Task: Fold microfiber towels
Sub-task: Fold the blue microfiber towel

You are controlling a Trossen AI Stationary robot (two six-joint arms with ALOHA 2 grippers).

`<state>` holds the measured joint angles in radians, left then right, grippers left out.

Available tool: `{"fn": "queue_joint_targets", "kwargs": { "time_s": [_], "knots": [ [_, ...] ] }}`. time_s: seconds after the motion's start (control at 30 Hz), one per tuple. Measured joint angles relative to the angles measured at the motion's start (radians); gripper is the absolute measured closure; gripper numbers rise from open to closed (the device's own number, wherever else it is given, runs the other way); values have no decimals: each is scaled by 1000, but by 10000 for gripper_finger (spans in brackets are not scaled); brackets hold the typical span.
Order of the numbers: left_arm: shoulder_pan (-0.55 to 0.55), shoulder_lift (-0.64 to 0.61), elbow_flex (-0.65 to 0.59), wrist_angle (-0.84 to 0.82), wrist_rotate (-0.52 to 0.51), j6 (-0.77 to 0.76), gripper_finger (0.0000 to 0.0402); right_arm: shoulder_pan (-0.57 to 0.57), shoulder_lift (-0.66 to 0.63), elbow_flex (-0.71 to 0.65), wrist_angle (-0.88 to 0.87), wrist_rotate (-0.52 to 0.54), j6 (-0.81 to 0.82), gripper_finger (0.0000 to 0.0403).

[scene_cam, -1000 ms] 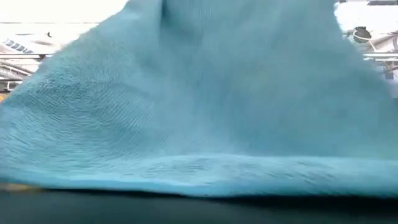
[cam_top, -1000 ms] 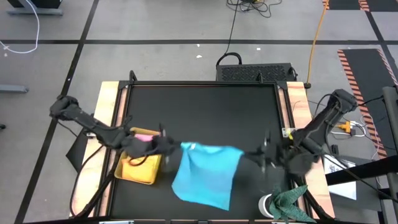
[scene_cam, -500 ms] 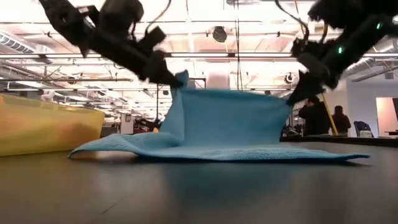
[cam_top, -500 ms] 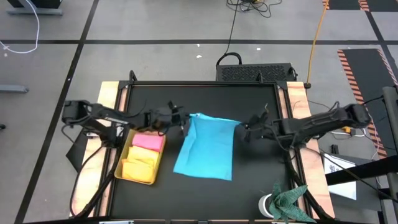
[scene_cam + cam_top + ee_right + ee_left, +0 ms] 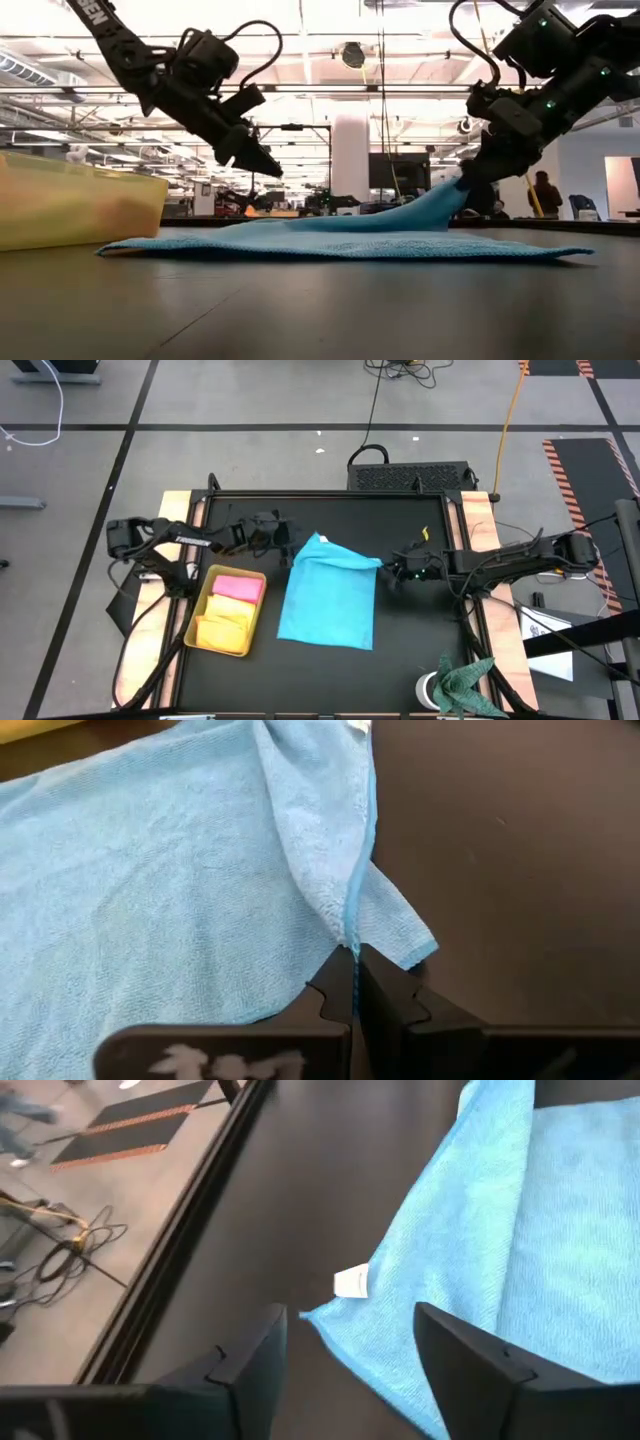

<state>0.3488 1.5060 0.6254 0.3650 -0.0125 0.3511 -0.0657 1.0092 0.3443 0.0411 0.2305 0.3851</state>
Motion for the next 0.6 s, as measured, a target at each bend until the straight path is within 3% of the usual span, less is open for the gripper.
{"fn": "queue_joint_targets", "kwargs": {
  "time_s": [0.13, 0.3, 0.6],
  "knots": [
    [83, 20, 10, 2, 111, -10, 164, -2, 0, 0, 3, -4, -22, 403],
    [156, 160, 146, -22, 219, -123, 181, -24, 15, 0, 86, -84, -58, 403],
    [167, 458, 500, -438, 191, -118, 222, -24, 27, 0, 119, -106, -86, 403]
  ]
}}
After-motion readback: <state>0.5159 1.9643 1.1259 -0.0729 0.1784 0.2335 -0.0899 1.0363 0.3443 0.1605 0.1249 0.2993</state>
